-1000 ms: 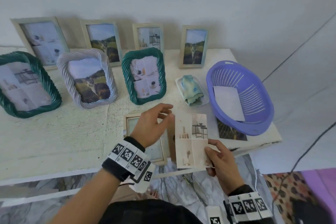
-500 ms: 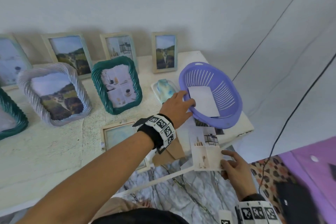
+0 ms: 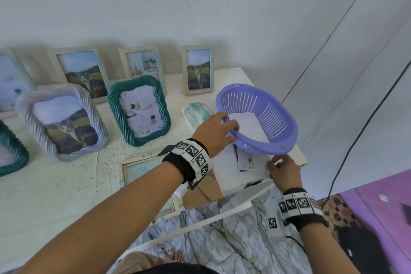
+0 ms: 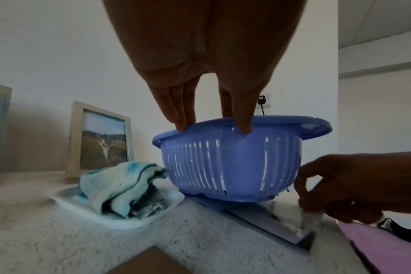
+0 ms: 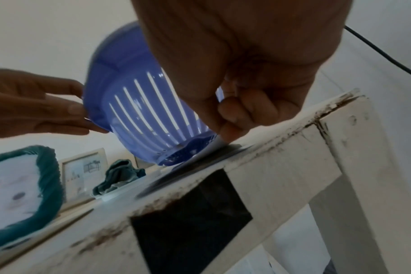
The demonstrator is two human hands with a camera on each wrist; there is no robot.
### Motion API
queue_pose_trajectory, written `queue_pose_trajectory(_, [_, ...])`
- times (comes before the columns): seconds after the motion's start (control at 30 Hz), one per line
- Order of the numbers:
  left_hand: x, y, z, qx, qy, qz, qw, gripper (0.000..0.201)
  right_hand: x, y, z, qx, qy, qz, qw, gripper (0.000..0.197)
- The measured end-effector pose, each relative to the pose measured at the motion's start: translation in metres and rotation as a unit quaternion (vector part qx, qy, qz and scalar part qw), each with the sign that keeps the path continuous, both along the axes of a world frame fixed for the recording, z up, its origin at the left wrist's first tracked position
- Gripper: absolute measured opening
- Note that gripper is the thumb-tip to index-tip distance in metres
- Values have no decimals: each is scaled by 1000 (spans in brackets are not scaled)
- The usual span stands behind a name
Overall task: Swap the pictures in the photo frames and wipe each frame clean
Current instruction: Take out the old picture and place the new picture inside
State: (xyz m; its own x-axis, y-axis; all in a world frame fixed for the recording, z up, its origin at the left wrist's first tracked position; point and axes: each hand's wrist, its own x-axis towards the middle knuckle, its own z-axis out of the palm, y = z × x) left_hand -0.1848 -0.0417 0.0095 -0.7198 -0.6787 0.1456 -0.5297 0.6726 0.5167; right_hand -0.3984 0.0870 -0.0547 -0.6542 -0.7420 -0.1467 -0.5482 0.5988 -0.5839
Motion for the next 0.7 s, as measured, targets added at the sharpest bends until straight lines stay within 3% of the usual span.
queue_pose_trajectory(0.17, [0, 9, -15, -15, -25, 2, 1000, 32, -8, -14, -11, 92, 66, 42, 993, 21])
queue_pose_trajectory(0.3, [3, 14, -25, -23, -30, 0, 999, 33, -19, 1, -5, 57, 47, 20, 997, 17])
queue_pose_trajectory(0.4, [6, 15, -29, -29, -24, -9, 999, 37, -47, 11, 15, 39, 50, -21, 998, 15])
queue_pose_trajectory(0.5, [9, 16, -31, -25, -22, -15, 999, 41, -70, -3, 59, 18, 113, -35, 993, 16])
queue_pose_trajectory(0.6, [11, 17, -33, -10, -34, -19, 999, 43, -72, -42, 107, 5, 185, 28, 982, 18])
queue_pose_trajectory(0.7, [13, 18, -32, 14, -46, -25, 999, 47, -54, -94, 136, 58, 251, 160, 953, 22])
